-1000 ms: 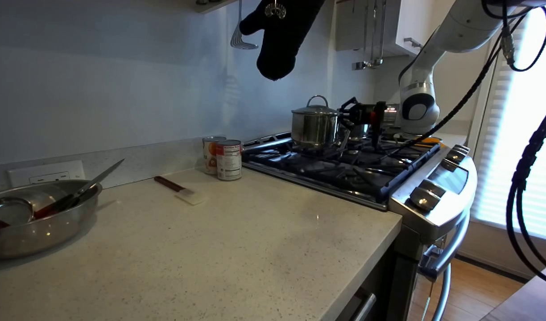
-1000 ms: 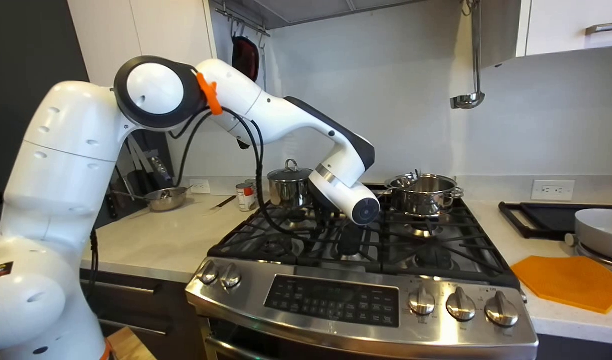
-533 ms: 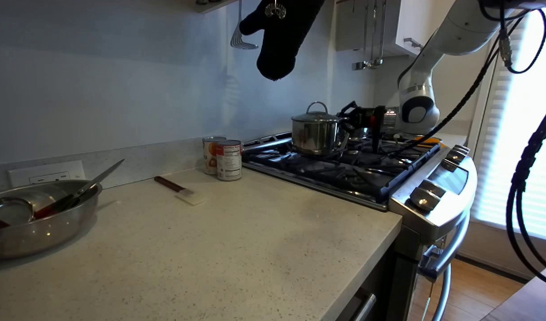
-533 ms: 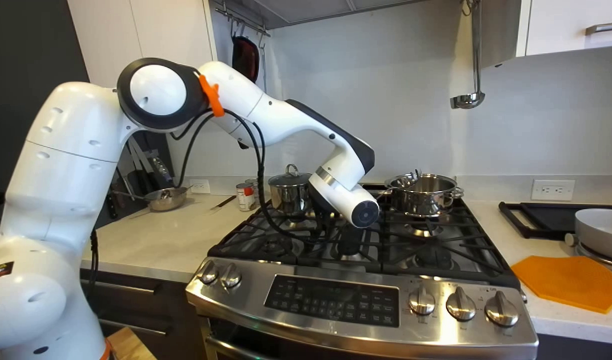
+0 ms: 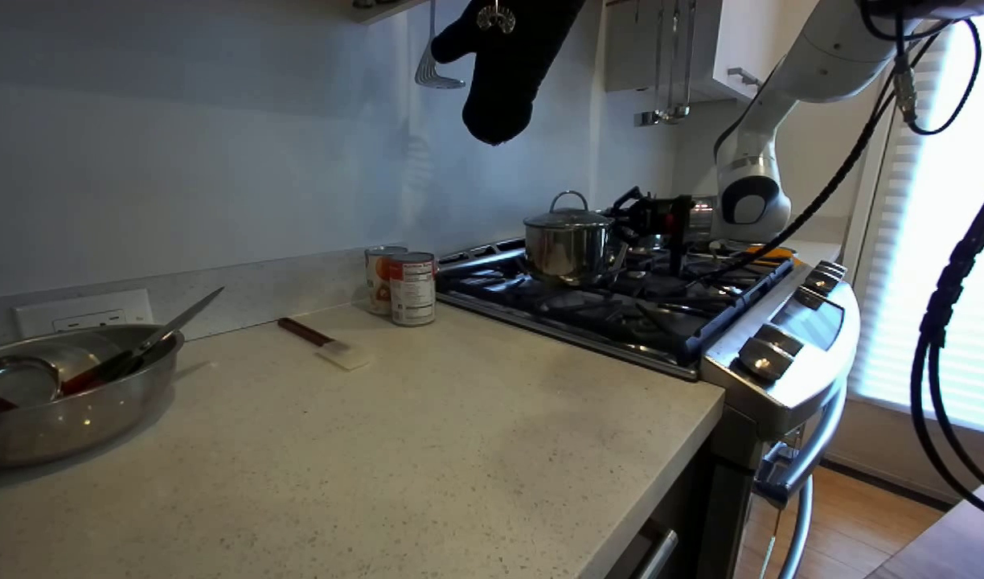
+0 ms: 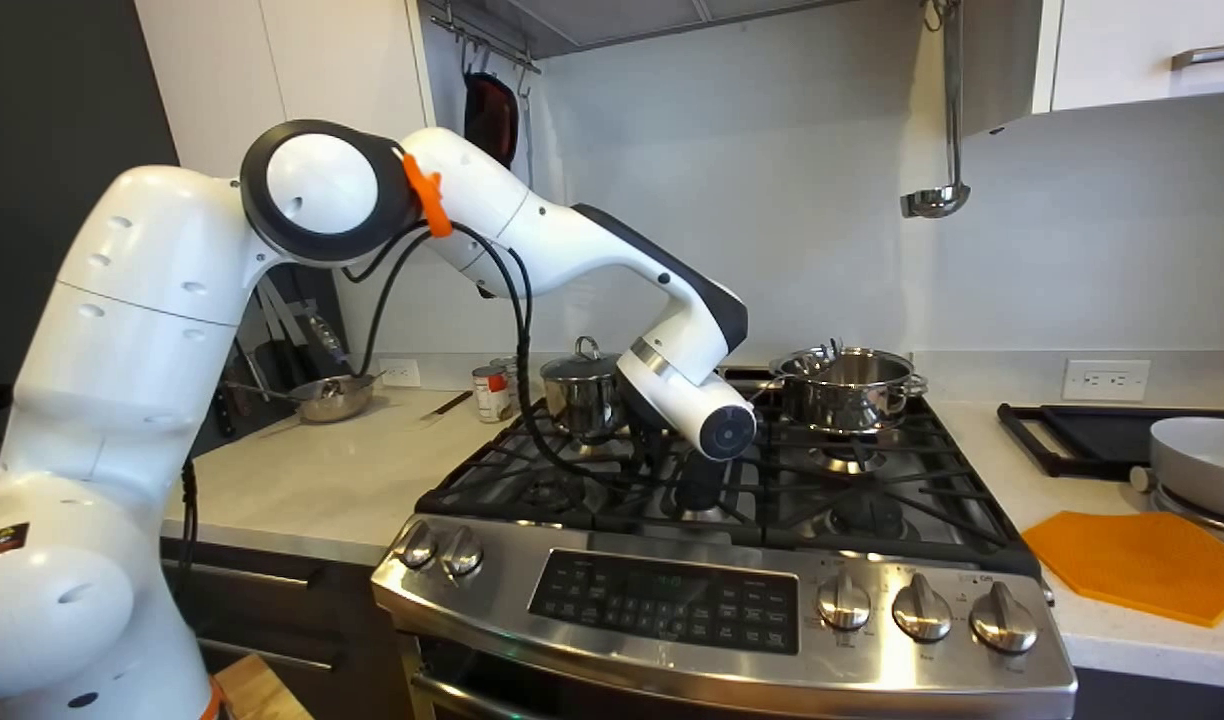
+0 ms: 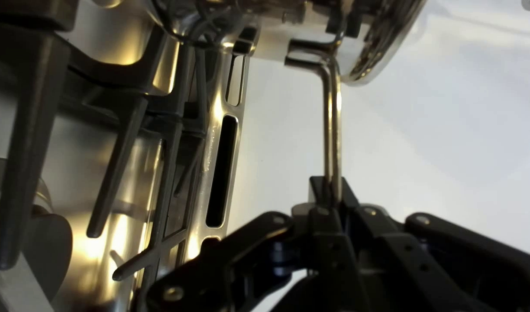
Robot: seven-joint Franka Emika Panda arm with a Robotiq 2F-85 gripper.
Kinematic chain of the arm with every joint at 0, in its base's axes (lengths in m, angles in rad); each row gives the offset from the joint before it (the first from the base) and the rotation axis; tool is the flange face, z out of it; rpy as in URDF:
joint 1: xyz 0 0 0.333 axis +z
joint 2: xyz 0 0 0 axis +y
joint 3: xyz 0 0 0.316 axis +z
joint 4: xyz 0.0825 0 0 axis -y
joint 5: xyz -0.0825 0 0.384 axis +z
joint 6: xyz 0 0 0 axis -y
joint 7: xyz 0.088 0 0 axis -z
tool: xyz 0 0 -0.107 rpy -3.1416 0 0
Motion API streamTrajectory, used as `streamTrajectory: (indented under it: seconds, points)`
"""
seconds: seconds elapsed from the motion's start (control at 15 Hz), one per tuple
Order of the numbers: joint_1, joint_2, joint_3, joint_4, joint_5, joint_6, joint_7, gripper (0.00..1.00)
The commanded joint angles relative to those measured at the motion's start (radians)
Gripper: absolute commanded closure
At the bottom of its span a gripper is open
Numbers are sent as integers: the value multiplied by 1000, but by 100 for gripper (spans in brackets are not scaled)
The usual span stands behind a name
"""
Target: Pick up the silver pot and place it on the top left cooker on the hob of the stove
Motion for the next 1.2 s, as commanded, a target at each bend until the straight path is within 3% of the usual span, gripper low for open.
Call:
streamTrajectory:
  seconds: [0.0,0.27,0.73,1.13]
  points:
    - [5,-59,2,-41,70,2,60,99]
    - [21,-89,1,-56,99,48,66,99]
    - [65,-145,6,-65,129,228,87,99]
    - [88,-158,29,-67,241,249,75,99]
